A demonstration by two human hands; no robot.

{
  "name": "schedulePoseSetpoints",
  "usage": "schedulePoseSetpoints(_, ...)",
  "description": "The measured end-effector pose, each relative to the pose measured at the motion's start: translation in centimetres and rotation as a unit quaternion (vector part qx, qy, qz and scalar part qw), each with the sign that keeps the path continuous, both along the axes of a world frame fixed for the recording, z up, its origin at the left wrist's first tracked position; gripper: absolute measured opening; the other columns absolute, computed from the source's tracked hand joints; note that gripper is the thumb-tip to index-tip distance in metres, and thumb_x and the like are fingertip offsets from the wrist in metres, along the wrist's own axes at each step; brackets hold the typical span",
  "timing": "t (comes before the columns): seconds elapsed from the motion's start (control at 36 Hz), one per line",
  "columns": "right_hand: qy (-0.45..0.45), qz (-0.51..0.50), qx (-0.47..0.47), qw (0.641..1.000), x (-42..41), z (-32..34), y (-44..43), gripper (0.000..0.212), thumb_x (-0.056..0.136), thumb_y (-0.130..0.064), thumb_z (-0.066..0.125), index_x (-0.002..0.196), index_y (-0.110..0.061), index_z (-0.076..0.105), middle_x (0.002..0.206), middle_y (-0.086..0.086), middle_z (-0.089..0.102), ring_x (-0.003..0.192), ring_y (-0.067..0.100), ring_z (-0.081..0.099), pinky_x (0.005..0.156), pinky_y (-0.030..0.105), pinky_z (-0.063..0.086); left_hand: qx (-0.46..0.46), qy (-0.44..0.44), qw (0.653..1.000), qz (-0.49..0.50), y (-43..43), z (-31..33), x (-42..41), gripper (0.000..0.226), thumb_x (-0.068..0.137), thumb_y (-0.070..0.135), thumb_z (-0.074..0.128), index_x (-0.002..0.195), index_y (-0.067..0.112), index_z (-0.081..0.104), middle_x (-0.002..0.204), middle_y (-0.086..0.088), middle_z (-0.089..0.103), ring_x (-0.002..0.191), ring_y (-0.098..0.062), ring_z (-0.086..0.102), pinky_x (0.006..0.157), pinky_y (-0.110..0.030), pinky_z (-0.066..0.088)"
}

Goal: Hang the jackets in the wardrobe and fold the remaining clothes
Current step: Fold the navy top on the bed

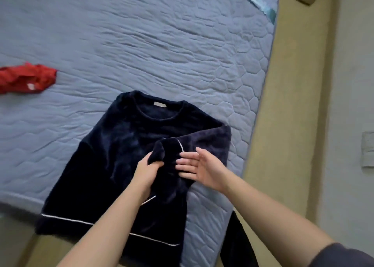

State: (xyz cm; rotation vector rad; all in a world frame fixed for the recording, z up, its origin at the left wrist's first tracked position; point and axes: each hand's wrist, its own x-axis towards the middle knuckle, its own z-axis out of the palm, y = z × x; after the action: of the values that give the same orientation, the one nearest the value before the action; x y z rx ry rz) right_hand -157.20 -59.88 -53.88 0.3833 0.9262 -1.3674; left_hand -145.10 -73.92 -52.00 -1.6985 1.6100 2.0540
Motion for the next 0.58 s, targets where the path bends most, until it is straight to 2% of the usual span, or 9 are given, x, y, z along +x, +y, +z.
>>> schedulePoseSetpoints(0.06, 0.037, 0.014, 0.048, 0.998, 2.8, -0.3, -2.6, 0.036, 0.101, -0.034, 0.034, 0.106, -0.011, 0.061, 0.088, 0.005, 0.073, 0.08, 0.019, 0.071, 0.07, 0.036, 0.058, -0.049, -0.052, 0.996, 0.062, -4.0, 0.1, 4.9, 0.026, 0.082, -0.001, 0.057, 0.086, 0.023, 0.067, 0.088, -0.009, 0.071, 0.077, -0.021, 0.063, 0.069, -0.031, 0.05)
schedulePoseSetpoints(0.11, 0.072, 0.044, 0.095, 0.992, 5.2, -1.3, -4.3, 0.028, 0.101, -0.031, 0.039, 0.104, -0.014, 0.061, 0.087, 0.003, 0.072, 0.079, 0.018, 0.069, 0.065, 0.034, 0.057, -0.136, -0.148, 0.977, 0.07, -7.9, -0.5, 10.2, 0.021, 0.082, 0.009, 0.06, 0.099, 0.021, 0.063, 0.102, -0.014, 0.068, 0.083, -0.025, 0.062, 0.074, -0.032, 0.048)
schedulePoseSetpoints(0.19, 0.122, 0.114, 0.159, 0.973, 7.6, -3.6, -5.7, 0.02, 0.097, -0.026, 0.047, 0.103, -0.015, 0.062, 0.089, 0.003, 0.07, 0.08, 0.018, 0.067, 0.067, 0.033, 0.055, -0.215, -0.33, 0.918, 0.044, -11.7, -2.0, 16.7, 0.062, 0.081, 0.02, 0.066, 0.137, 0.011, 0.04, 0.135, -0.02, 0.048, 0.12, -0.039, 0.047, 0.098, -0.044, 0.039)
schedulePoseSetpoints(0.25, 0.167, 0.156, 0.199, 0.953, 8.4, -5.3, -5.9, 0.015, 0.095, -0.023, 0.051, 0.099, -0.015, 0.063, 0.084, 0.003, 0.07, 0.074, 0.017, 0.066, 0.066, 0.031, 0.053, -0.237, -0.374, 0.896, 0.024, -12.1, -3.3, 19.0, 0.072, 0.081, 0.022, 0.067, 0.143, 0.012, 0.032, 0.144, -0.019, 0.036, 0.128, -0.04, 0.038, 0.101, -0.052, 0.036)
schedulePoseSetpoints(0.31, 0.218, 0.193, 0.232, 0.928, 8.2, -6.8, -5.8, 0.011, 0.094, -0.019, 0.054, 0.095, -0.013, 0.063, 0.077, 0.001, 0.068, 0.065, 0.014, 0.061, 0.056, 0.025, 0.048, -0.234, -0.364, 0.902, -0.004, -11.1, -5.0, 19.7, 0.059, 0.081, 0.022, 0.065, 0.135, 0.015, 0.042, 0.137, -0.014, 0.044, 0.12, -0.036, 0.046, 0.093, -0.049, 0.041)
schedulePoseSetpoints(0.39, 0.312, 0.244, 0.269, 0.878, 6.1, -8.8, -5.5, 0.011, 0.094, -0.014, 0.052, 0.091, -0.012, 0.063, 0.079, 0.003, 0.065, 0.062, 0.011, 0.056, 0.049, 0.019, 0.041, -0.15, -0.284, 0.947, -0.024, -7.6, -7.5, 17.6, 0.013, 0.082, 0.016, 0.06, 0.095, 0.019, 0.062, 0.101, -0.003, 0.067, 0.093, -0.023, 0.061, 0.081, -0.032, 0.046)
schedulePoseSetpoints(0.44, 0.384, 0.277, 0.275, 0.837, 3.7, -10.1, -5.4, 0.015, 0.093, -0.009, 0.05, 0.089, -0.012, 0.064, 0.087, 0.007, 0.065, 0.067, 0.013, 0.056, 0.055, 0.021, 0.043, -0.064, -0.217, 0.974, -0.018, -4.6, -9.8, 14.9, 0.014, 0.084, 0.012, 0.056, 0.077, 0.021, 0.063, 0.083, -0.001, 0.07, 0.08, -0.021, 0.065, 0.076, -0.032, 0.053)
schedulePoseSetpoints(0.53, 0.507, 0.351, 0.275, 0.738, -0.9, -12.0, -6.1, 0.017, 0.087, -0.006, 0.052, 0.096, -0.012, 0.066, 0.099, 0.006, 0.067, 0.088, 0.018, 0.061, 0.078, 0.029, 0.048, 0.086, -0.138, 0.986, 0.024, -0.2, -12.9, 9.5, 0.014, 0.091, 0.011, 0.053, 0.085, 0.015, 0.065, 0.085, -0.004, 0.069, 0.068, -0.013, 0.061, 0.057, -0.025, 0.05)
schedulePoseSetpoints(0.58, 0.561, 0.379, 0.266, 0.686, -4.3, -13.1, -7.0, 0.022, 0.086, -0.009, 0.057, 0.107, -0.012, 0.064, 0.112, 0.005, 0.063, 0.101, 0.022, 0.061, 0.091, 0.032, 0.046, 0.167, -0.092, 0.978, 0.081, 2.1, -14.7, 6.0, 0.015, 0.094, 0.011, 0.053, 0.104, 0.01, 0.063, 0.096, -0.005, 0.067, 0.076, -0.011, 0.062, 0.057, -0.021, 0.05)
